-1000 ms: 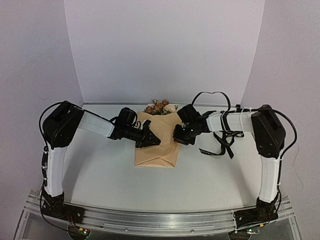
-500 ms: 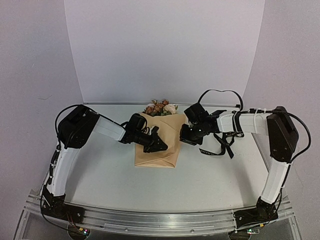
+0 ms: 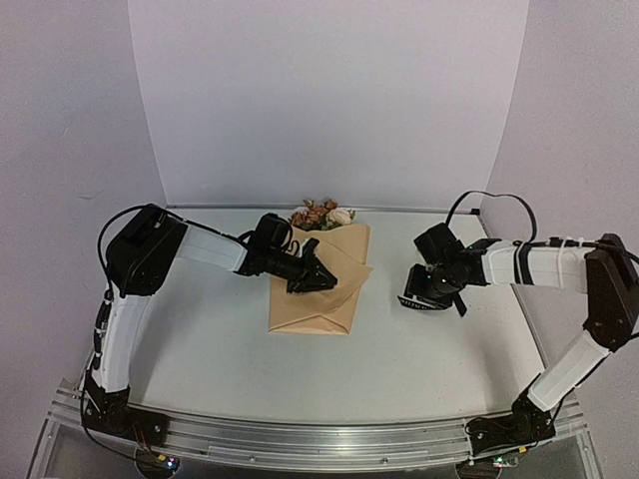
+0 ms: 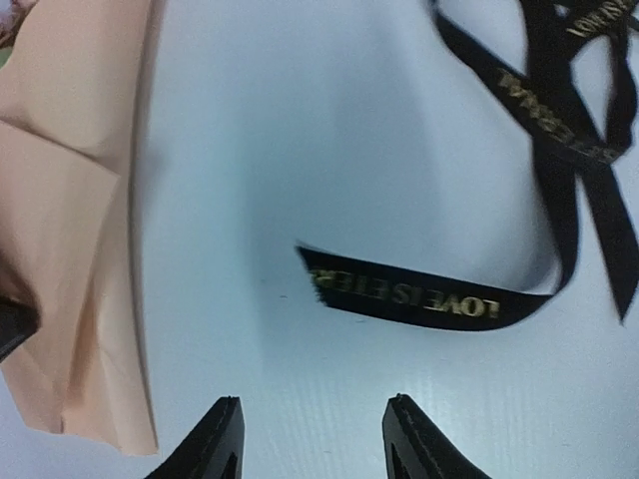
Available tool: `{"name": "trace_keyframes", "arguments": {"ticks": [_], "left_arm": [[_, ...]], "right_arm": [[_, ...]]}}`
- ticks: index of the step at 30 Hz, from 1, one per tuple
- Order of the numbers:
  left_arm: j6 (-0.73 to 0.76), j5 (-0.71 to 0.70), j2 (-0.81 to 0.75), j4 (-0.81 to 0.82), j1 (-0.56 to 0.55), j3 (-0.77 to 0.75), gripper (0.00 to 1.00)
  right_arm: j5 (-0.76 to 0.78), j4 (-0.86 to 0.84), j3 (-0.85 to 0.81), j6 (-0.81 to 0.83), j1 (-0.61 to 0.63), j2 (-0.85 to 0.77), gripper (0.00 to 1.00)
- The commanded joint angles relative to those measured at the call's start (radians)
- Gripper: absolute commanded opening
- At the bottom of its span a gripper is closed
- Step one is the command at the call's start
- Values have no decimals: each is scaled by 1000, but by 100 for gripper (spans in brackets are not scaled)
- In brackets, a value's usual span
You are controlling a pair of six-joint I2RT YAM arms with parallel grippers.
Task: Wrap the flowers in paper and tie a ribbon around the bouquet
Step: Pick up the ribbon from the center of the board.
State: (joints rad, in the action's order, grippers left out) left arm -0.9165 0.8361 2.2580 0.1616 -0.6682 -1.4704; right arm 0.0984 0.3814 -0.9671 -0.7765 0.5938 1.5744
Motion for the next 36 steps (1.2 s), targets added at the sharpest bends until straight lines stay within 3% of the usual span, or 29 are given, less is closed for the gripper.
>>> {"name": "trace_keyframes", "arguments": {"ticks": [1,17,21,24,29,36], "left_arm": [[50,23,-77,-15,1,-31,17],[131,0,-157,-64,4,12,22],[145,4,-171,-74,13,22,24],[151,10,-184,-72,16,36,24],[155,26,-215,-56,19,63,25],[109,8,-314,34,10,191,26]], "right_arm": [[97,10,67,-49,-43,-57,58],[57,-27,22,-47,-174,120,58],[55,-31,9,-39,-181,144,49],[55,-30,17,-33,-185,144,36],[28,-31,46,-32,-184,95,1],[-30,-42,161,-93,-131,-170,0]]}}
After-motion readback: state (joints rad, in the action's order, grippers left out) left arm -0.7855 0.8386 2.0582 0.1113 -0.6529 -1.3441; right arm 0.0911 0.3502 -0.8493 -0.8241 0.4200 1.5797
